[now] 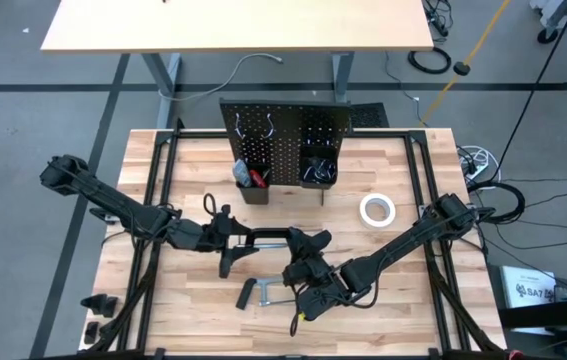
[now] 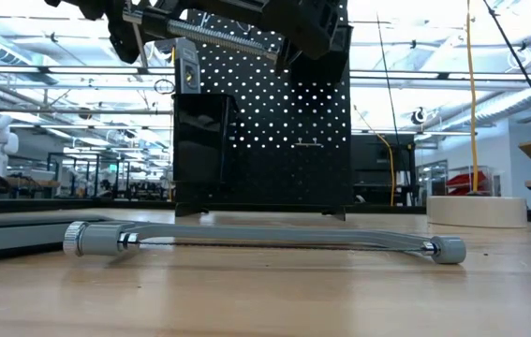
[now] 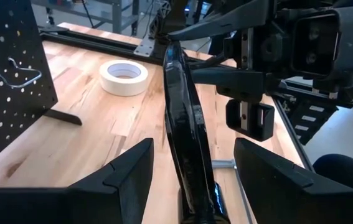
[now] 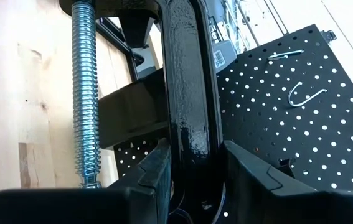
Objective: Hang tools onto peg board
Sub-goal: Hang the black clamp on the peg board
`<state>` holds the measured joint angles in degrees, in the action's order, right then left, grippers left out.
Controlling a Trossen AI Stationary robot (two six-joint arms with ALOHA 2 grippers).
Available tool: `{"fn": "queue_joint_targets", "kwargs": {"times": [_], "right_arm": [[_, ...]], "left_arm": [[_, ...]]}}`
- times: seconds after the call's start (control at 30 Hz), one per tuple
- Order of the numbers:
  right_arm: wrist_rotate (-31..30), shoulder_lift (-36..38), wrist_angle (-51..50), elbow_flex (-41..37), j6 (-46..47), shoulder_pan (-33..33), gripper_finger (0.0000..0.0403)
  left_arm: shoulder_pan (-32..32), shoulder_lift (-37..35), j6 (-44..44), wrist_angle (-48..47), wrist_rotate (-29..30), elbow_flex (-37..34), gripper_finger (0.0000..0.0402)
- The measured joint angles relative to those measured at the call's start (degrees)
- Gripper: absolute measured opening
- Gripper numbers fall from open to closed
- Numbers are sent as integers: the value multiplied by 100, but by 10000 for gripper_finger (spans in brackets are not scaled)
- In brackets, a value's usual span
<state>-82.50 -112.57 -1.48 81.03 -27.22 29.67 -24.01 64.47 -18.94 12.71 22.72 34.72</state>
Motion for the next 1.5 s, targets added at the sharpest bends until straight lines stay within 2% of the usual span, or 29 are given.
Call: {"fn": "queue_joint_targets", "kwargs": {"times": [0.67, 0.97, 1.17, 1.5], "right_arm": [[2, 0, -4, 0, 15, 2, 108], [-155, -2, -19, 0, -28, 2, 108], [-218, -2, -46, 0, -110, 12, 108], [-211, -7, -56, 0, -175, 8, 108]], "left_arm": [[0, 0, -23, -101, 146, 0, 222], [0, 0, -136, -120, 179, 0, 139], [15, -2, 30, -125, 86, 0, 63], [84, -4, 468, -156, 142, 0, 61]]}}
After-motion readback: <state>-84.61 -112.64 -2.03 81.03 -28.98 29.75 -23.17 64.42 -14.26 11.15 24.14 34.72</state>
